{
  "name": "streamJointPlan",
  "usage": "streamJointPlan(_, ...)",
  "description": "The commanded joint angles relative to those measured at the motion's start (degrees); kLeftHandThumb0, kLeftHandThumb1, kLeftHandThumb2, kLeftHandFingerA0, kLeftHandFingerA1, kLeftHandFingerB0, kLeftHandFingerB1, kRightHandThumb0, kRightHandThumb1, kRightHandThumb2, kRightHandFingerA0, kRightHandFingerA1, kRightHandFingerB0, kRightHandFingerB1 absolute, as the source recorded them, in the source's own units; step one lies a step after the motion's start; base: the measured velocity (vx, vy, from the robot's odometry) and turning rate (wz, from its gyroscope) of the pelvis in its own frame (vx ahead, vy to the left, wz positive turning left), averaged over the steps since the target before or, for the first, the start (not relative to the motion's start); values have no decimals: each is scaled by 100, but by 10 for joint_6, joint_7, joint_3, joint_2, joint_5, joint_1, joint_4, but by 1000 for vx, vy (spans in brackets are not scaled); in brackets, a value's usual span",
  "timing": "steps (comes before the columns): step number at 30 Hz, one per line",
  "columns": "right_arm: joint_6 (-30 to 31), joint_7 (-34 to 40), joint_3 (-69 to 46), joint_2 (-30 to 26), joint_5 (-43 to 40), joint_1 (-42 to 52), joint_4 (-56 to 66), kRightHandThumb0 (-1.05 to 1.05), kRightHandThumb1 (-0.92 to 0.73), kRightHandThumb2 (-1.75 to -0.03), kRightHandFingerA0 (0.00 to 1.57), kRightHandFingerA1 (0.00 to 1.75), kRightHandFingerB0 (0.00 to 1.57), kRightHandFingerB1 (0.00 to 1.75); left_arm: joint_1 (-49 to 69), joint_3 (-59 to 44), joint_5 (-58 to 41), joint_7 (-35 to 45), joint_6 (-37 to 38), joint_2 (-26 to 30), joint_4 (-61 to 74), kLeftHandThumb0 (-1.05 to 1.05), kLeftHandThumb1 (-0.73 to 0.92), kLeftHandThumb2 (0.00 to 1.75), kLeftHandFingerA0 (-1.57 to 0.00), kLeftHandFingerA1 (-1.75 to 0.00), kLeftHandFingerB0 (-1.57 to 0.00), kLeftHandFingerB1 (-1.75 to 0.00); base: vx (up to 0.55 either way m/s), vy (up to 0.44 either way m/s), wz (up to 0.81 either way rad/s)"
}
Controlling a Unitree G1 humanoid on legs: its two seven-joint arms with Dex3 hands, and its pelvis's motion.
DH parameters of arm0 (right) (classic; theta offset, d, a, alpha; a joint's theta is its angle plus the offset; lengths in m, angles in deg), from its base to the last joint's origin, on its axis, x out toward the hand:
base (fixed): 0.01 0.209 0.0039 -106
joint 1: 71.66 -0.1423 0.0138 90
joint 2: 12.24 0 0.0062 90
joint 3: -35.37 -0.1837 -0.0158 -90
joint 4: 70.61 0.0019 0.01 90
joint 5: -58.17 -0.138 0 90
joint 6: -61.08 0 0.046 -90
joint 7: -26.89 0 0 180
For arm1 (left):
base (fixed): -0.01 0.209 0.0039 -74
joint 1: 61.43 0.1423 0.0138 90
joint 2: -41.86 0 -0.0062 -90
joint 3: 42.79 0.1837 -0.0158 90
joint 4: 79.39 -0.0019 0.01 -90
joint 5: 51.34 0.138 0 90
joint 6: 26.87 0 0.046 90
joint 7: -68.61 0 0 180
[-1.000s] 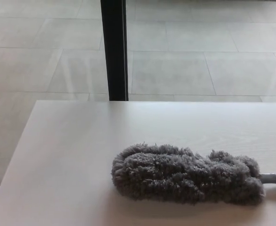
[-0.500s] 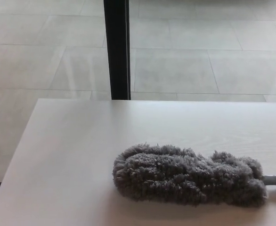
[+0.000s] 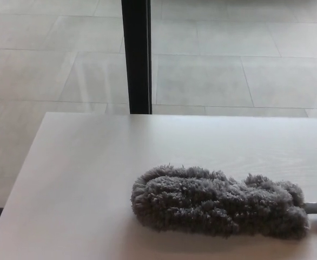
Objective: The robot uses its right hand to pick up the duster kept in the middle of the desk and use it to wipe the desk by swiping its surface twice
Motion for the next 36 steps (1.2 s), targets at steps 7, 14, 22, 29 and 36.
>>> streamJointPlan(7, -143, -7, 316, -35, 332, -40, -7, -79, -68, -62, 0, 33, 11, 31, 3, 5, -11, 19, -9, 20, -5, -56, 44, 80, -41, -61, -35, -52, 0, 0, 0)
streamJointPlan(14, -150, 34, 367, -43, 368, -65, -57, -77, -52, -94, 0, 27, 8, 36, 0, 20, 2, 19, -3, 23, -1, -59, 45, 84, -43, -63, -32, -52, 0, 0, 0)
streamJointPlan(22, -137, 107, 409, -37, 410, -96, -88, -92, -58, -91, 0, 7, 16, 35, -3, 19, 0, 25, -10, 26, -5, -58, 59, 58, -47, -52, -36, -37, 0, 0, 0)
streamJointPlan(29, -141, 155, 436, -24, 428, -135, -138, -70, -46, -83, 0, 28, 8, 44, -10, 24, 3, 21, -13, 24, -7, -58, 60, 58, -47, -54, -36, -38, 0, 0, 0)
streamJointPlan(36, -202, 199, 451, -21, 415, -156, -205, -24, -82, -68, 55, 111, 25, 49, -11, 25, -1, 26, -7, 26, -9, -56, 59, 58, -49, -57, -35, -39, 0, 0, 0)
